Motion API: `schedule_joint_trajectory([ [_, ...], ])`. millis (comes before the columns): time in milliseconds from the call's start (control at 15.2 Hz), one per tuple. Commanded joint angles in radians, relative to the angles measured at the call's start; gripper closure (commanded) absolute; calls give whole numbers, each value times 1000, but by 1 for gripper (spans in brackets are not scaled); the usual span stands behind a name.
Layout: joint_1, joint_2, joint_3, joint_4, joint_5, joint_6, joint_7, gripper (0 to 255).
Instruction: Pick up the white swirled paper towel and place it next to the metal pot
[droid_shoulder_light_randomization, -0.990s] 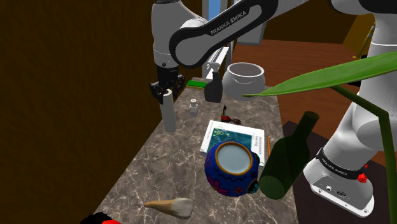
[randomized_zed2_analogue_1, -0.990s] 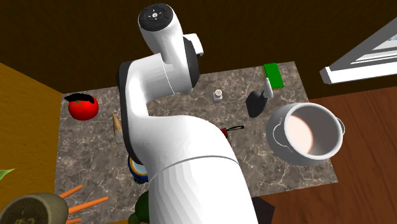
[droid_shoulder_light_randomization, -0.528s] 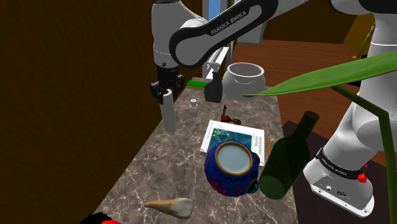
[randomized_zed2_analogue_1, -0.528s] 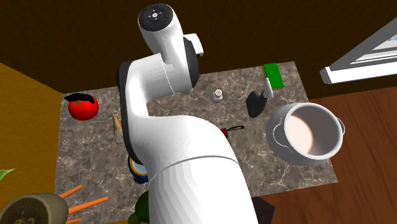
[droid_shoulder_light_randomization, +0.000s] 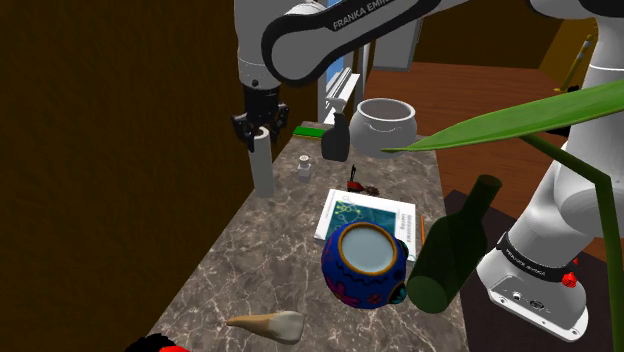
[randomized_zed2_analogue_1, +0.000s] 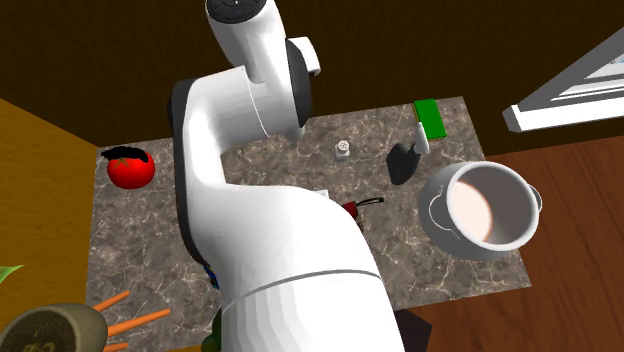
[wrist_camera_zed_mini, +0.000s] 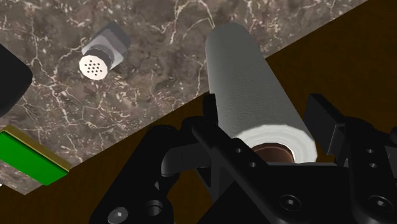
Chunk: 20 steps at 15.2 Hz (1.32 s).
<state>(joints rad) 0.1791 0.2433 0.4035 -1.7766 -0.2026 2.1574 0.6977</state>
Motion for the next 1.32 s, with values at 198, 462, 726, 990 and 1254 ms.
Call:
schedule_joint_trajectory([
  [198, -1, -16, 4, 48, 13, -63, -12, 255],
  [462, -1, -26, 7, 89, 22, -113, -21, 255],
  [726, 0, -32, 9, 135, 28, -164, -28, 255],
  [990, 2, -34, 10, 186, 31, -216, -34, 255],
  [1254, 5, -33, 12, 242, 33, -270, -38, 255],
])
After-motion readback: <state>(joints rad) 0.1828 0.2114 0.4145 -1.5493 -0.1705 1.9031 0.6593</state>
